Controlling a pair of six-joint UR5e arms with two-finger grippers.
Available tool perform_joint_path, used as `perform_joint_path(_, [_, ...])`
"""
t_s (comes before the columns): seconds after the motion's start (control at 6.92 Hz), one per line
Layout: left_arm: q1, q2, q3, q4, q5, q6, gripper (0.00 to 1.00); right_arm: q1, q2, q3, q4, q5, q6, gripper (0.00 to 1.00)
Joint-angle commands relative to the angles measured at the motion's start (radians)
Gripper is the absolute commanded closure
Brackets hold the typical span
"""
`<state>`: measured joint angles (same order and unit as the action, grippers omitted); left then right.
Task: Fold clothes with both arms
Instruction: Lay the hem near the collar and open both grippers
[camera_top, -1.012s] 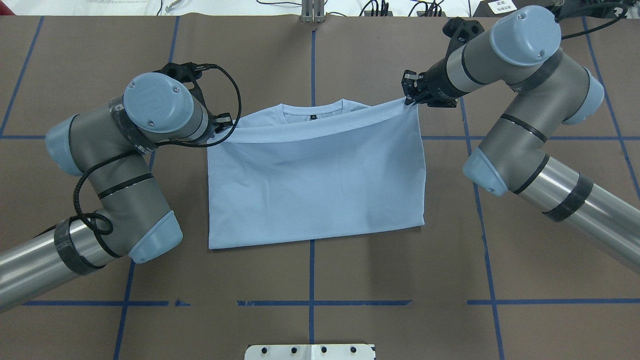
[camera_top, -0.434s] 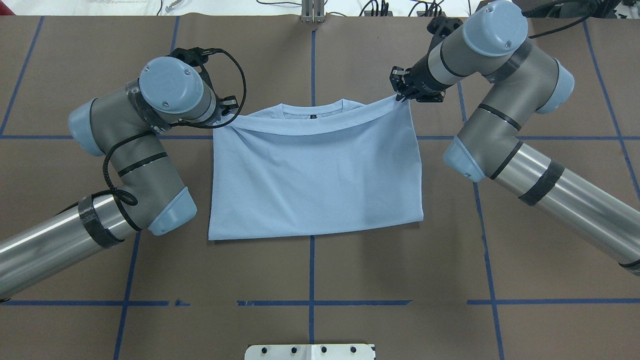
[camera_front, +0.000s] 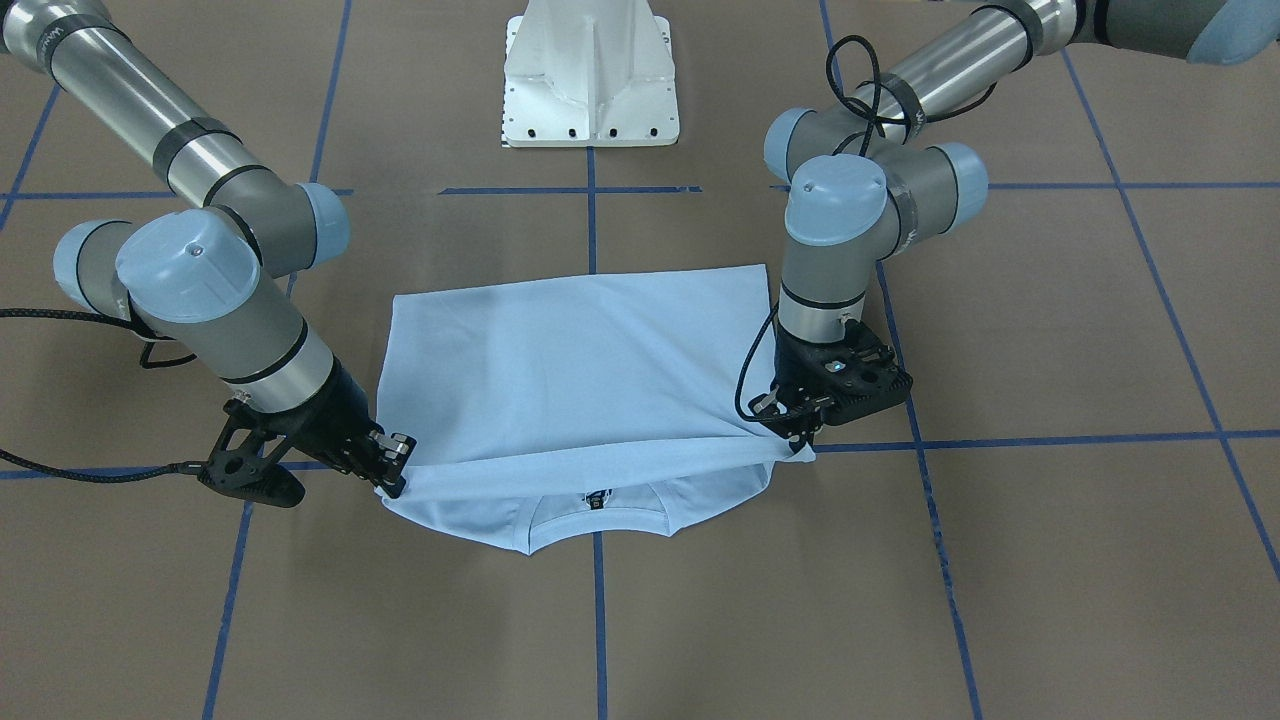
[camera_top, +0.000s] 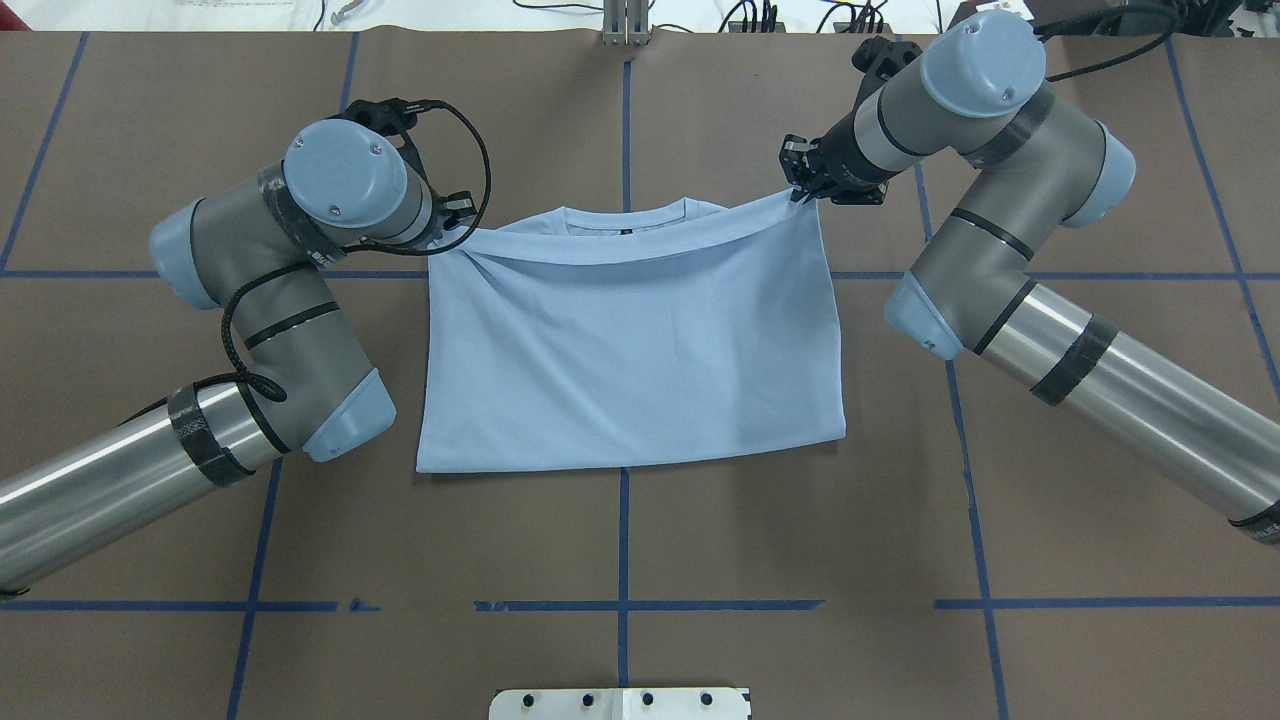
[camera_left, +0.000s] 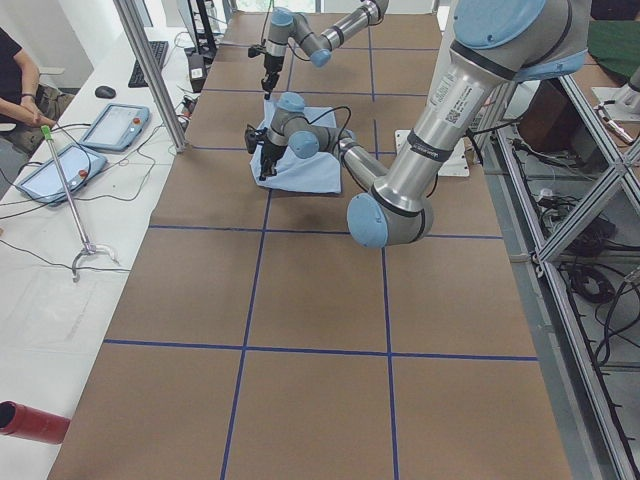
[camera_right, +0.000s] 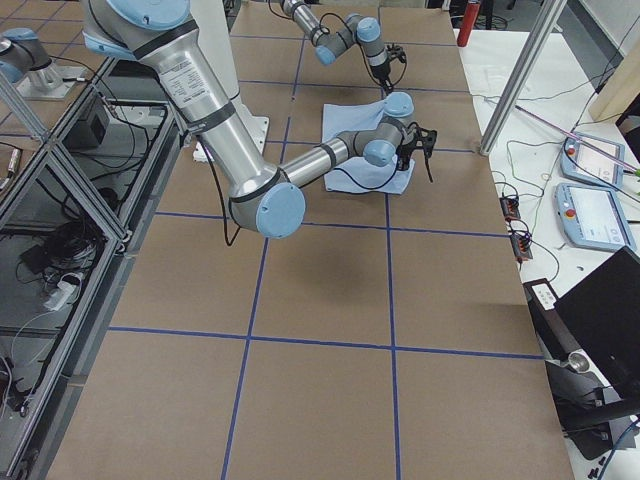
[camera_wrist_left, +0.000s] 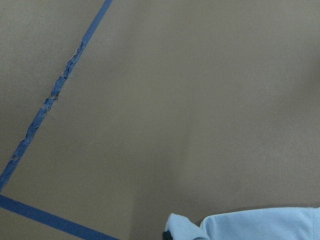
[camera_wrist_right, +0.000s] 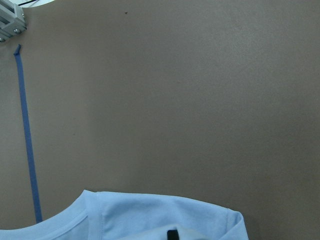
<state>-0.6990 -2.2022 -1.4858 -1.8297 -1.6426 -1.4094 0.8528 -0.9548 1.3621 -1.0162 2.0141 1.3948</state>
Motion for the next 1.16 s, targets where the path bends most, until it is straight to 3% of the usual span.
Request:
perform_joint_path(0.0, [0.006, -0.001, 0.015, 0.0, 0.004, 0.004, 0.0, 0.0, -0.004, -0.003, 0.007, 0.002, 0.001, 0.48])
perform_joint_path(0.14, [0.006, -0.002, 0.009, 0.003, 0.001, 0.004, 0.0, -0.001, -0.004, -0.001, 0.007, 0.002, 0.001, 0.0])
perform_joint_path(0.43, [0.003, -0.001, -0.005, 0.006, -0.003, 0.009, 0.0, -0.001, -0.01, 0.011, 0.008, 0.026, 0.001, 0.0])
perform_joint_path(0.58, [0.0, 0.012, -0.069, 0.016, -0.003, 0.009, 0.0, -0.023, -0.036, 0.055, 0.046, 0.041, 0.012, 0.0])
perform_joint_path(1.01, [0.007, 0.015, -0.119, 0.043, -0.026, -0.005, 0.0, -0.199, -0.385, 0.4, 0.053, -0.016, 0.018, 0.01])
